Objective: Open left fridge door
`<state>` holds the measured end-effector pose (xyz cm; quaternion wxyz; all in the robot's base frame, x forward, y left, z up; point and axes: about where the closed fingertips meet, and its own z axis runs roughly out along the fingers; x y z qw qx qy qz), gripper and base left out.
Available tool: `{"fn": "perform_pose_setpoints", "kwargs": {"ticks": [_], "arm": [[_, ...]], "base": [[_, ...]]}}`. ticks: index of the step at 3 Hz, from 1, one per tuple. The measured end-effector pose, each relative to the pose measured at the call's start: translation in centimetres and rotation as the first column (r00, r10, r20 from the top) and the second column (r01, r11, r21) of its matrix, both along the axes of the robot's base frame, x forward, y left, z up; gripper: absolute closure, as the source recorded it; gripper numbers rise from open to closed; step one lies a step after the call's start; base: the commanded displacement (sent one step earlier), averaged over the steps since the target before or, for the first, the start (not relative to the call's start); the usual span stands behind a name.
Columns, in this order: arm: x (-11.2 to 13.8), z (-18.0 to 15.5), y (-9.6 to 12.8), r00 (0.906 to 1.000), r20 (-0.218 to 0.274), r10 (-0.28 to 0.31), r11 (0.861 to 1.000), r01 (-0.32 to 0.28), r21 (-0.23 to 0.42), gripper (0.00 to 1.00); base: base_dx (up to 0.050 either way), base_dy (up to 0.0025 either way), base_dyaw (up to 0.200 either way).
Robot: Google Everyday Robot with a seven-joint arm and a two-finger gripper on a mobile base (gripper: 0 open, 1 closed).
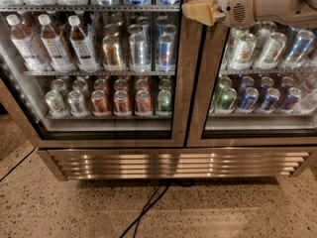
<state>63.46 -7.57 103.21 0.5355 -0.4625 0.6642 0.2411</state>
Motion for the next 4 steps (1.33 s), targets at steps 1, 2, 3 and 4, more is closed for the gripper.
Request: {"fn": "perform_pose_setpoints", "kwargs": {"ticks": [1, 2, 3, 4], "arm": [[0.67, 0.16, -0.53, 1.0000, 0.000, 0.000, 1.000, 0.000, 0.000, 1.00], [1.11, 0.22, -0.92, 1.0000, 0.000, 0.000, 1.000, 0.000, 0.000, 1.00], [1.48, 0.29, -1.16, 1.0000, 0.000, 0.000, 1.000, 0.000, 0.000, 1.00], [1.52, 0.21, -1.13, 1.0000, 0.002, -0.002, 1.000, 0.002, -0.007, 1.00]], "base": [[0.000, 0.00000, 0.000], [0.000, 0.00000, 0.000], [0.000, 0.00000, 0.000], [0.000, 0.00000, 0.000]]}}
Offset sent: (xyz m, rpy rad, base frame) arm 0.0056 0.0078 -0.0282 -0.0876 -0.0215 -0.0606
